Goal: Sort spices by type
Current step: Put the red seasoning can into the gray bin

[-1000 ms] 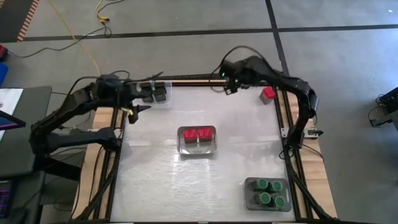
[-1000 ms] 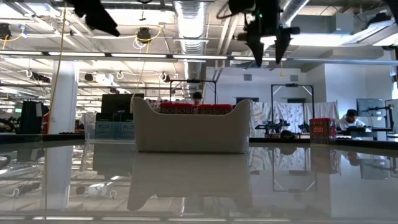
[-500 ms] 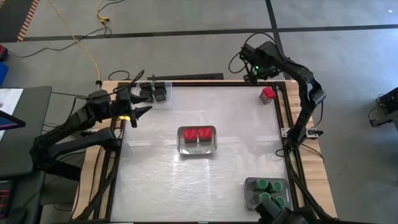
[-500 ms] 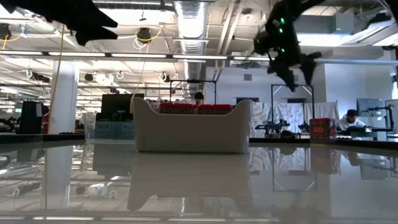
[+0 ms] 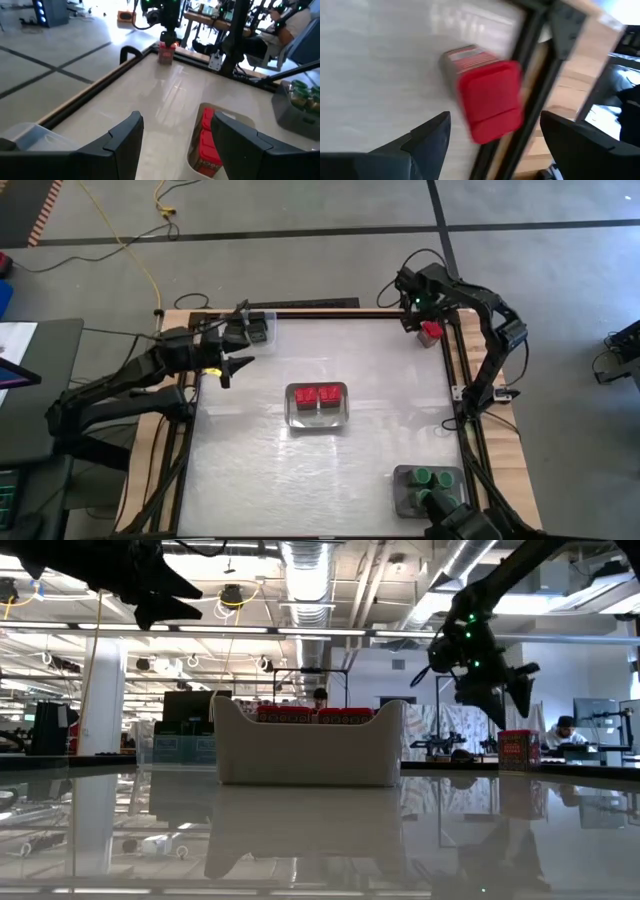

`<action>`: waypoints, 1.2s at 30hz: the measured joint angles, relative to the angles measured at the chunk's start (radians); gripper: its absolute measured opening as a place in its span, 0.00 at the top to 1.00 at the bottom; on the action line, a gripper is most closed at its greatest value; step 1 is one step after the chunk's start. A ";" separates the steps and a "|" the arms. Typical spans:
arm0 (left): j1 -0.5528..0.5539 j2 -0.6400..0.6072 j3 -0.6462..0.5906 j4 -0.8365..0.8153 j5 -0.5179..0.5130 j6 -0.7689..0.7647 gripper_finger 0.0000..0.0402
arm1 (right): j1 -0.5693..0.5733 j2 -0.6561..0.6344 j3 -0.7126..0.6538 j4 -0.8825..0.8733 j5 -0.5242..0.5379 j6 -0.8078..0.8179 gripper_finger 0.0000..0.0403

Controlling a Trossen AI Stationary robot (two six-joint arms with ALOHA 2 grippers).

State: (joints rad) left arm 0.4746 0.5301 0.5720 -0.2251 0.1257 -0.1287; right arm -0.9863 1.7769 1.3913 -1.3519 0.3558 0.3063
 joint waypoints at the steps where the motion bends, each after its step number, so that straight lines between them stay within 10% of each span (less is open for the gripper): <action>1: -0.004 0.007 0.000 0.001 0.000 -0.001 0.45 | -0.003 0.000 -0.012 0.022 -0.003 -0.001 0.17; 36: -0.030 0.066 0.000 0.014 -0.007 -0.063 0.45 | 0.009 -0.004 -0.107 0.133 -0.109 0.025 0.24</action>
State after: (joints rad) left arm 0.4442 0.5961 0.5720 -0.2108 0.1189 -0.1921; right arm -0.9775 1.7727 1.2842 -1.2185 0.2470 0.3317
